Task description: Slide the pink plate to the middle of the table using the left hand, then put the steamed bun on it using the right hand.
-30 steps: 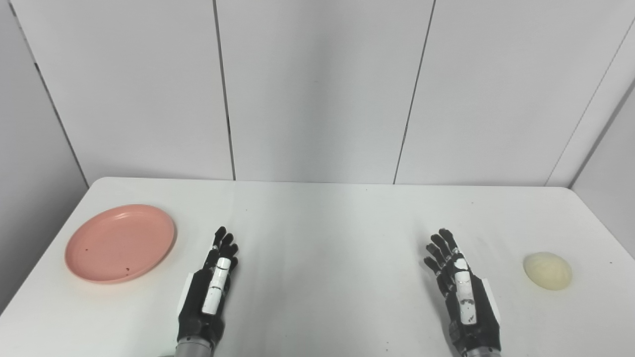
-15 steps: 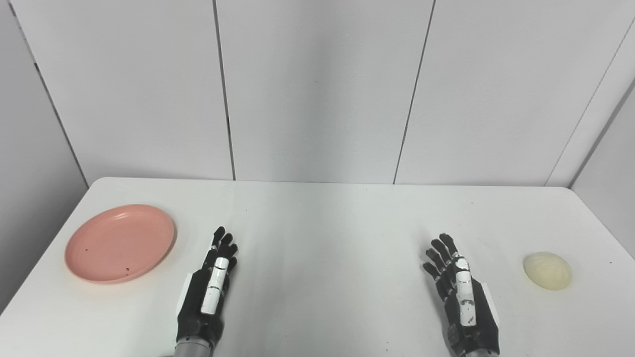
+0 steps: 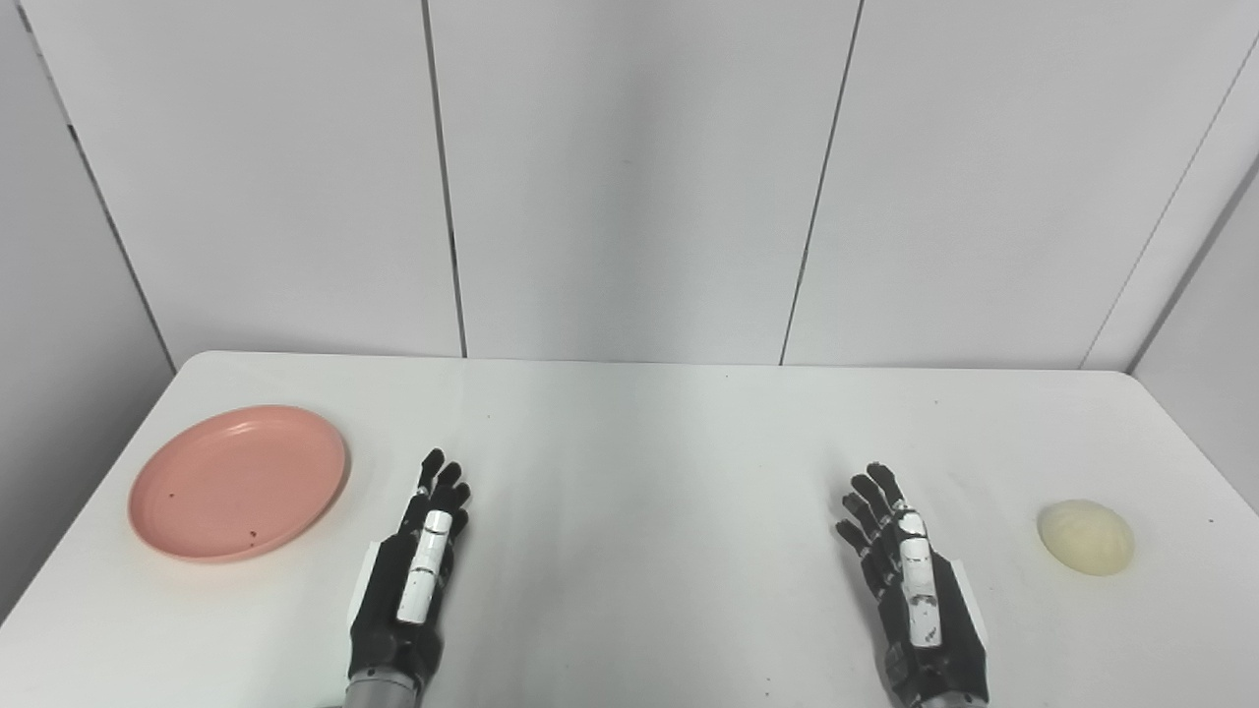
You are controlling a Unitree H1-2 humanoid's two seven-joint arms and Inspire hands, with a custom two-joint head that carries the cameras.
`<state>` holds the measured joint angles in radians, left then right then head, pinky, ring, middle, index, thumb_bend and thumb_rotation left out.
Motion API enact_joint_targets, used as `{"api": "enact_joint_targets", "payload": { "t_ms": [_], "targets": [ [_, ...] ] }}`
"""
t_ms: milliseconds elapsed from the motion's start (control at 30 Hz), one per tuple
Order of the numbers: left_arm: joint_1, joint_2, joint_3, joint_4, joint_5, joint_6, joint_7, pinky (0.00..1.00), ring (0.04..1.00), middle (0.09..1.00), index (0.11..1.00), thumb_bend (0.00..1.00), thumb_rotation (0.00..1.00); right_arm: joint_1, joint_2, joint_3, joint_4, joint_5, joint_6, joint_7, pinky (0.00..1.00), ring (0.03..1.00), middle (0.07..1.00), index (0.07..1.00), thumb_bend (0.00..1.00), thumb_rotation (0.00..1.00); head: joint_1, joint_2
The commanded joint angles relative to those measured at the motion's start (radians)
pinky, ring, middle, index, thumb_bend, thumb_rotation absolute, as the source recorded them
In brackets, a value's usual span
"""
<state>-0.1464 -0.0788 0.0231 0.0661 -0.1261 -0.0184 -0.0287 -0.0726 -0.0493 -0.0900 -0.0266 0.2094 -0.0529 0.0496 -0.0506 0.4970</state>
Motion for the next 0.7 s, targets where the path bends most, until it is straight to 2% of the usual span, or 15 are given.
{"api": "enact_joint_targets", "payload": {
  "t_ms": [0, 400, 667],
  "targets": [
    [-0.005, -0.002, 0.001, -0.004, -0.001, -0.02, 0.002, 1.0, 0.974, 0.982, 1.0, 0.77, 0.83, 0.03, 0.008, 0.006, 0.019, 0.0, 0.004, 0.009, 0.91, 0.926, 0.925, 0.927, 0.77, 0.93, 0.001, 0.001],
    [-0.006, -0.002, -0.001, -0.002, 0.003, -0.019, 0.003, 1.0, 0.976, 0.986, 1.0, 0.76, 0.82, 0.03, 0.006, 0.009, 0.023, -0.008, -0.001, 0.006, 0.9, 0.92, 0.921, 0.923, 0.8, 0.92, 0.004, 0.0],
    [-0.014, -0.013, -0.01, 0.036, 0.01, -0.049, 0.003, 1.0, 0.982, 0.99, 1.0, 0.73, 0.83, 0.026, -0.009, 0.001, 0.054, 0.003, -0.021, 0.022, 0.92, 0.925, 0.929, 0.931, 0.77, 0.94, 0.069, -0.04]
  ]
}}
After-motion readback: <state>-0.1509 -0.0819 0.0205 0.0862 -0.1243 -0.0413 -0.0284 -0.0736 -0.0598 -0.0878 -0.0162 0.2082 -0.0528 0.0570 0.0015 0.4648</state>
